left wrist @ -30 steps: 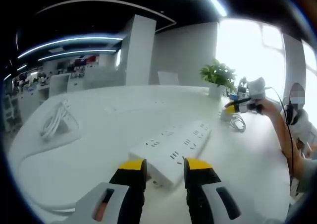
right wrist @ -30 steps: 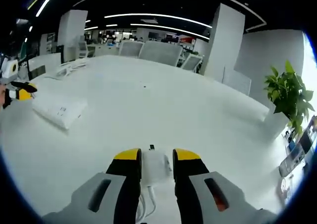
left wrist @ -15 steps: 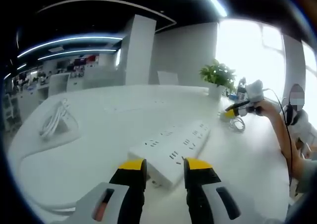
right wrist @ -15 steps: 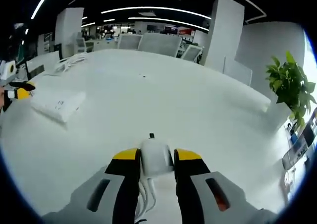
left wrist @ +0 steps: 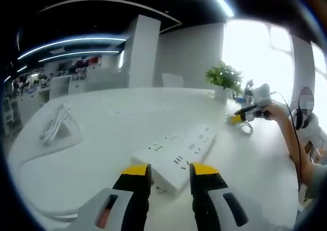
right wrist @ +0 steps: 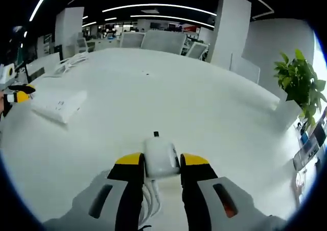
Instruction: Straighten the power strip on the desk, plug the charger into it
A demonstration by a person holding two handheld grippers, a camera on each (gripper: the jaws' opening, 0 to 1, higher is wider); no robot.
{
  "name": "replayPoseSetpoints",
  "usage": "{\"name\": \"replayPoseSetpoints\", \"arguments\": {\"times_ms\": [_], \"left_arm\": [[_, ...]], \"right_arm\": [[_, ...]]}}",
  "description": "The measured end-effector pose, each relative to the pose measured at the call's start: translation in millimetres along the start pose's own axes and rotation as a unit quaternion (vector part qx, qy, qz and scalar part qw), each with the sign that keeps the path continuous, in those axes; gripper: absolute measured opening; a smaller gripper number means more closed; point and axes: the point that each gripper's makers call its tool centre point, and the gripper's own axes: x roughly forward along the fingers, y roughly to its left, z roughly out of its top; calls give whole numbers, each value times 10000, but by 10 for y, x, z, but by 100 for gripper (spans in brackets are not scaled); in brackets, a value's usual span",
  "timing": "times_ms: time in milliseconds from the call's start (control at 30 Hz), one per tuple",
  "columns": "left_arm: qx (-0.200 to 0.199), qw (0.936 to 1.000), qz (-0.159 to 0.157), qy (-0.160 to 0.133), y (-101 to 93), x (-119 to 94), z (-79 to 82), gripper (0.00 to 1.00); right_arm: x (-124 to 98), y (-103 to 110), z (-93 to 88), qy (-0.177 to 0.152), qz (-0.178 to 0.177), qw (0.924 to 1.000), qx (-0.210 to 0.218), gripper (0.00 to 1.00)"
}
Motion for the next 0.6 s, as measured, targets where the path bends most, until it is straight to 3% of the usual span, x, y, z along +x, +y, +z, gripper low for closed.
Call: {"name": "replayPoseSetpoints", "arguments": {"times_ms": [267, 600], "left_arm": [[5, 10000, 8, 18, 6, 2, 1, 31], [15, 10000, 8, 38, 9, 10, 4, 31]], "right_arm": [[37, 28, -102, 183, 22, 9998, 12, 28], [40, 26, -97, 154, 54, 9998, 113, 28]]}}
